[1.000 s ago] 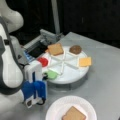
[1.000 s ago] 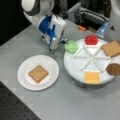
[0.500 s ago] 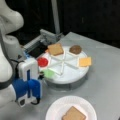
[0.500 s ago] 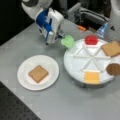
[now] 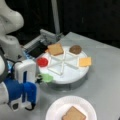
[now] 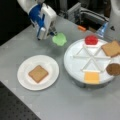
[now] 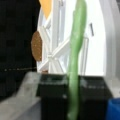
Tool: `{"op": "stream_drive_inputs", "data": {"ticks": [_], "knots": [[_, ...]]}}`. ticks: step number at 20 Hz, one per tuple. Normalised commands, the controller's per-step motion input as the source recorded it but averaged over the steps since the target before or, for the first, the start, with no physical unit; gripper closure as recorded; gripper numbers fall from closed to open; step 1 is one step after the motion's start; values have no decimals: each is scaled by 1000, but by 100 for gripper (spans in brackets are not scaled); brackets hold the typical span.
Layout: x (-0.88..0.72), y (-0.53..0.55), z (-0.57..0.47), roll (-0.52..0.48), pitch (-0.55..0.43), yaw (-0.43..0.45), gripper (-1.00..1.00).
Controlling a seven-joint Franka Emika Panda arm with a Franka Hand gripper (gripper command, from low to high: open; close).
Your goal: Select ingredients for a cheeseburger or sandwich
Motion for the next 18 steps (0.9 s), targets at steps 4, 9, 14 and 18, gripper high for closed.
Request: {"op": "stream_drive_inputs", "data": {"ticks": [4, 9, 14, 18], "knots": [[625, -460, -25, 84, 50, 236, 100], [755, -389, -138, 159, 64, 243, 100], [819, -384, -148, 223, 61, 229, 100], [778, -389, -156, 230, 61, 215, 100]]}}
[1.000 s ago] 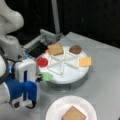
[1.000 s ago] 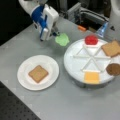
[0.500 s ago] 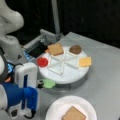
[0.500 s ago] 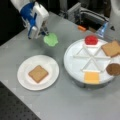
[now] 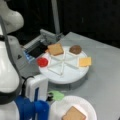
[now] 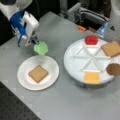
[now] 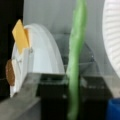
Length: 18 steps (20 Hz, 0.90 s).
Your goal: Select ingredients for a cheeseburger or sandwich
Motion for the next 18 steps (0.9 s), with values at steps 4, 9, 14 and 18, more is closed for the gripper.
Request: {"op": "stream_drive_inputs", "data": {"ticks": [4, 9, 14, 18], "knots": [[703, -352, -102, 124, 83, 173, 100], [601, -200, -43, 6, 90, 111, 100], [482, -93, -82, -48, 80, 72, 100], [354, -76, -98, -69, 94, 54, 100]]}}
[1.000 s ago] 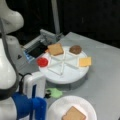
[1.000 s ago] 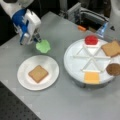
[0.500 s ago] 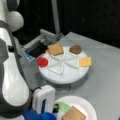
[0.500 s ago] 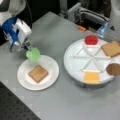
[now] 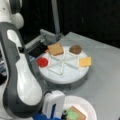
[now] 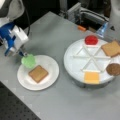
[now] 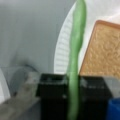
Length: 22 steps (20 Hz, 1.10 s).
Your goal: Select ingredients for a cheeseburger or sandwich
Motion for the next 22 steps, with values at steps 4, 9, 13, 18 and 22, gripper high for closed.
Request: {"op": "stream_drive_inputs", "data": {"ticks": [4, 9, 13, 18, 22], "knots": [[250, -57, -93, -50, 110, 58, 100], [202, -8, -100, -69, 98, 54, 100], [138, 60, -133, -42, 63, 54, 100], [27, 97, -91, -27, 42, 36, 100], [-65, 116, -43, -52, 21, 24, 100]]}}
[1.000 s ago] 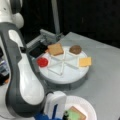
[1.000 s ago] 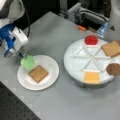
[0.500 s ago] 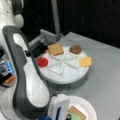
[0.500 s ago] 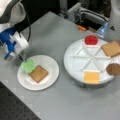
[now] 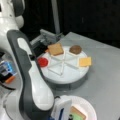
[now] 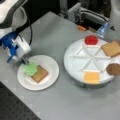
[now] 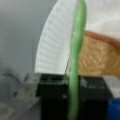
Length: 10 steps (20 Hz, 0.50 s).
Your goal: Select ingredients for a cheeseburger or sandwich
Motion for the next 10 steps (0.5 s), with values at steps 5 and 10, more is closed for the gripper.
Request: {"op": "stream_drive_inputs", "data": {"ticks": [5, 10], "knots": [[-103, 120, -33, -78, -10, 28, 100], [-142, 140, -4, -99, -31, 36, 100]]}}
